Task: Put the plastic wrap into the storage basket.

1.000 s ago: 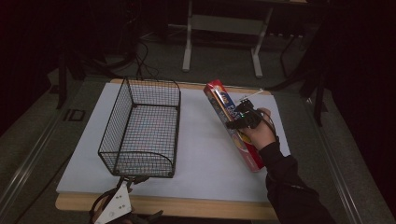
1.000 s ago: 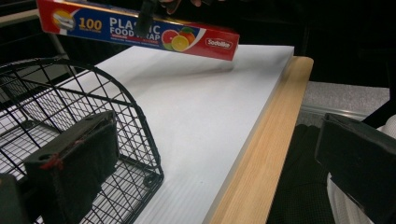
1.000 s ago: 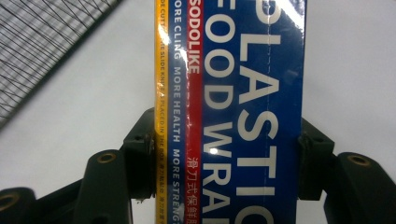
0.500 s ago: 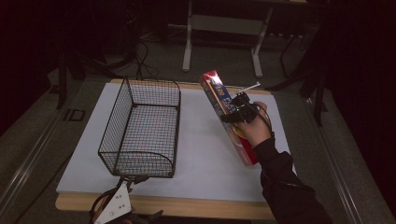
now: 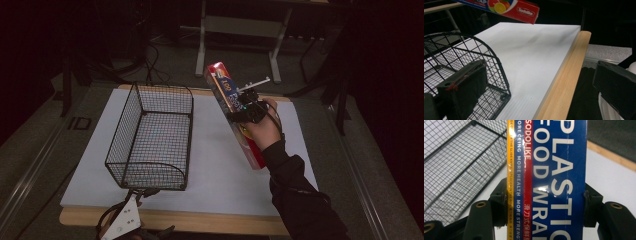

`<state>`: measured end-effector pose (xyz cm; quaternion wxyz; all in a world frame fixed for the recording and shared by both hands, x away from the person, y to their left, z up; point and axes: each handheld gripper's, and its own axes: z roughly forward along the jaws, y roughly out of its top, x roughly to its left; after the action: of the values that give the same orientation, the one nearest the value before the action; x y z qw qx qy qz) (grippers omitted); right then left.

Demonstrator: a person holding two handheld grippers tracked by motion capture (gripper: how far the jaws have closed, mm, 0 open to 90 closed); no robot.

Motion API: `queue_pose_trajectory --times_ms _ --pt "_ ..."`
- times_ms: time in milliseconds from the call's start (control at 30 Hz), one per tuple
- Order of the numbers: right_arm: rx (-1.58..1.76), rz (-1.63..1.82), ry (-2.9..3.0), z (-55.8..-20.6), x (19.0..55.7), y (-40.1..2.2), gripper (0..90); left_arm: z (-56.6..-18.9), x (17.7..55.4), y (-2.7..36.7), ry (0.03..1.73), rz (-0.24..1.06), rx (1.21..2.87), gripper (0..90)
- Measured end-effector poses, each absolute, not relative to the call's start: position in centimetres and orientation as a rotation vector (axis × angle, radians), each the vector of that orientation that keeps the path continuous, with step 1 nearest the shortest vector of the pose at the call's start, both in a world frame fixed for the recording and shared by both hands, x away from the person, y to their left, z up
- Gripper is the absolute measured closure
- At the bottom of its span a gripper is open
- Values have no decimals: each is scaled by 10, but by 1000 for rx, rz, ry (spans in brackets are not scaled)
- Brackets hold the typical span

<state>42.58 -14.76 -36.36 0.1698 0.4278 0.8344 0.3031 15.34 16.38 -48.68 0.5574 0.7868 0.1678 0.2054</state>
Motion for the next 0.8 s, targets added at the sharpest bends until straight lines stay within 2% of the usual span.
queue_pose_trajectory --times_ms 800 --pt "1142 977 2344 -332 421 -76 396 -486 153 165 387 485 1855 2"
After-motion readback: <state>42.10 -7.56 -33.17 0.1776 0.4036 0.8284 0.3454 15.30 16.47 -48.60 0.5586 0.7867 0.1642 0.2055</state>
